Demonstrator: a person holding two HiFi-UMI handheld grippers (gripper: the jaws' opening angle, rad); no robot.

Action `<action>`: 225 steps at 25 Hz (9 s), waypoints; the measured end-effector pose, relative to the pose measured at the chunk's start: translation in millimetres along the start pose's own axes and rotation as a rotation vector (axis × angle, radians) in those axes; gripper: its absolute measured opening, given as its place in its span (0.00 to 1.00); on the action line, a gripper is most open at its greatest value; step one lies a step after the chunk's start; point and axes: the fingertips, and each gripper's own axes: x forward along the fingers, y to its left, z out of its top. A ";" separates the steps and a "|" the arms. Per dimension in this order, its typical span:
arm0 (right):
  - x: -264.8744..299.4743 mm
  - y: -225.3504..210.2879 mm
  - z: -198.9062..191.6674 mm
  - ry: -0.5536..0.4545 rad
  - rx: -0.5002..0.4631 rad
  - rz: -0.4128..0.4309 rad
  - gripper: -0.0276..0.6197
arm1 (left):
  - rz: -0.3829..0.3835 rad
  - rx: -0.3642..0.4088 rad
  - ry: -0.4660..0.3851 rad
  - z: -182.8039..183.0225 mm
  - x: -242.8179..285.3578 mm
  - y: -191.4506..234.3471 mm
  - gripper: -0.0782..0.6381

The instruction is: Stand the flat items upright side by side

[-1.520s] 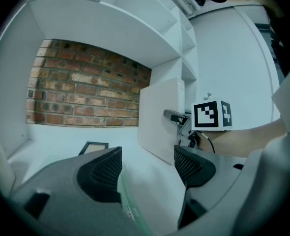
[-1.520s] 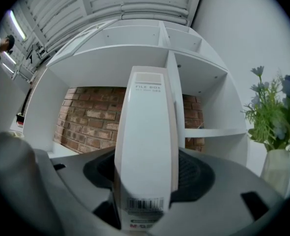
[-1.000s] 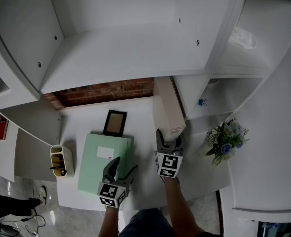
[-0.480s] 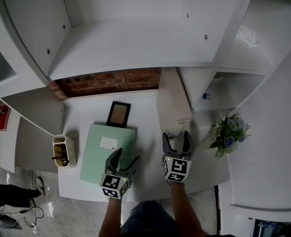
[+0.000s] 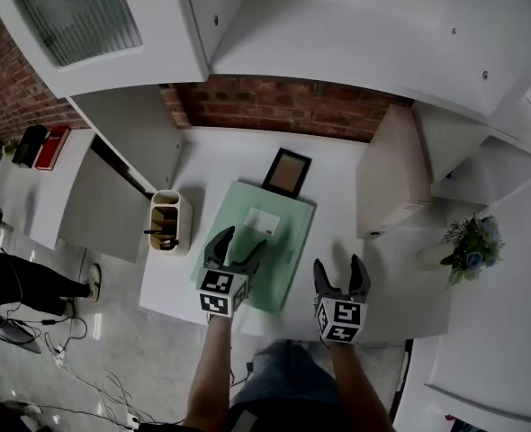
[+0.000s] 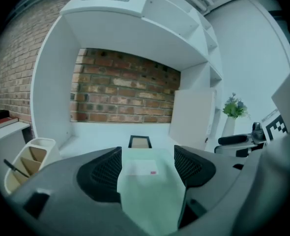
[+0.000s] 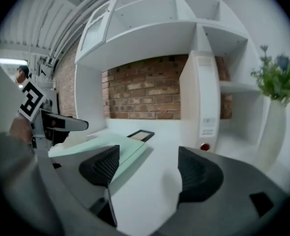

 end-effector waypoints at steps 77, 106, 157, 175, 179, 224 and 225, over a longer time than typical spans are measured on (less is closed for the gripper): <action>-43.5 34.1 60.8 -0.259 -0.357 0.194 0.38 | 0.042 0.054 -0.200 38.3 -51.0 -17.1 0.59; -43.2 70.3 72.0 -0.068 -0.376 1.026 0.62 | 0.090 -0.038 -0.176 9.3 -90.1 -31.2 0.59; 58.9 -62.7 158.7 -0.342 -0.055 -0.230 0.22 | -0.120 -0.041 -0.105 17.1 -7.6 -45.0 0.59; 107.4 -71.4 139.5 -0.294 -0.068 -0.289 0.31 | -0.112 -0.058 -0.081 11.5 4.9 -38.1 0.59; 104.9 -67.9 141.1 -0.294 -0.055 -0.257 0.37 | -0.115 -0.056 -0.082 12.0 2.9 -43.9 0.59; -92.2 -46.3 125.3 -0.378 -0.111 -0.019 0.04 | -0.058 0.081 -0.305 101.1 -33.7 -136.7 0.12; -92.9 -45.9 124.0 -0.374 -0.117 -0.013 0.04 | -0.048 0.092 -0.298 101.2 -33.3 -136.8 0.12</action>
